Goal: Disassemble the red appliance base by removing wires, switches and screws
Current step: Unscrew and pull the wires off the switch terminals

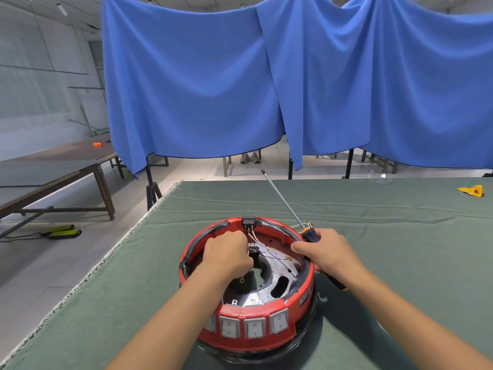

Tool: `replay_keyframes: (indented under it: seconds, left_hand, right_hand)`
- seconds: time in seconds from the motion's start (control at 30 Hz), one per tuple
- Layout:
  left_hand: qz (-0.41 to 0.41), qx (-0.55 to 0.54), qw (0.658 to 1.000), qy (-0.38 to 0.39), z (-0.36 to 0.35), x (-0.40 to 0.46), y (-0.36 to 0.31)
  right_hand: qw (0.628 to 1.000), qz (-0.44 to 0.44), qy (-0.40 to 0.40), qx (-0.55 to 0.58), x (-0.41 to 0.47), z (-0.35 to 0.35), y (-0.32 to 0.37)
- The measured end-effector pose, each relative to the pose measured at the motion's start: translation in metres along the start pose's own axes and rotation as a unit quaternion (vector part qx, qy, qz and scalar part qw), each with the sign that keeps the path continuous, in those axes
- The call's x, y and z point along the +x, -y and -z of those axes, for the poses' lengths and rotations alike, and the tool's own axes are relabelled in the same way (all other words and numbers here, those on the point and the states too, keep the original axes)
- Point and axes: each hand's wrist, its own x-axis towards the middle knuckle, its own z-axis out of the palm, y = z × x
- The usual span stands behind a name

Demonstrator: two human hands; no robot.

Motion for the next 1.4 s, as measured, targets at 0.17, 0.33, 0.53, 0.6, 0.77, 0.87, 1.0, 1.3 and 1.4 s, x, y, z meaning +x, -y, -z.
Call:
replay_keyframes:
  seconds: [0.17, 0.33, 0.53, 0.6, 0.77, 0.87, 1.0, 1.3, 1.4]
  left_hand:
    - [0.044, -0.127, 0.991, -0.022, 0.000, 0.005, 0.004]
    - [0.007, -0.248, 0.959, -0.138, 0.004, -0.001, -0.001]
    - [-0.139, -0.257, 0.943, -0.161, 0.010, -0.011, -0.021]
    - [-0.158, -0.267, 0.934, -0.177, 0.016, -0.008, -0.033]
    - [-0.188, -0.245, 0.929, -0.203, 0.014, -0.007, -0.060]
    - [-0.192, -0.249, 0.929, -0.196, 0.009, -0.006, -0.061]
    - [-0.191, -0.247, 0.933, -0.179, 0.008, -0.003, -0.055]
    - [-0.084, -0.027, 0.991, -0.104, 0.000, 0.019, -0.012]
    - [-0.092, 0.028, 0.993, -0.068, -0.004, 0.017, 0.008]
  right_hand:
    - [1.000, -0.011, -0.009, 0.027, 0.002, -0.005, -0.005]
    - [0.999, 0.003, -0.003, 0.054, 0.002, -0.003, -0.004]
    - [0.972, 0.059, -0.012, 0.229, -0.003, 0.007, 0.012]
    - [0.957, 0.068, 0.006, 0.282, -0.004, 0.013, 0.019]
    - [0.927, 0.024, 0.006, 0.373, -0.003, 0.025, 0.019]
    - [0.939, 0.019, 0.009, 0.342, -0.001, 0.032, 0.012]
    - [0.952, 0.038, 0.070, 0.297, -0.003, 0.036, 0.008]
    - [0.936, -0.051, -0.026, 0.348, 0.004, 0.026, 0.001]
    - [0.929, -0.078, -0.036, 0.360, 0.007, 0.018, 0.000]
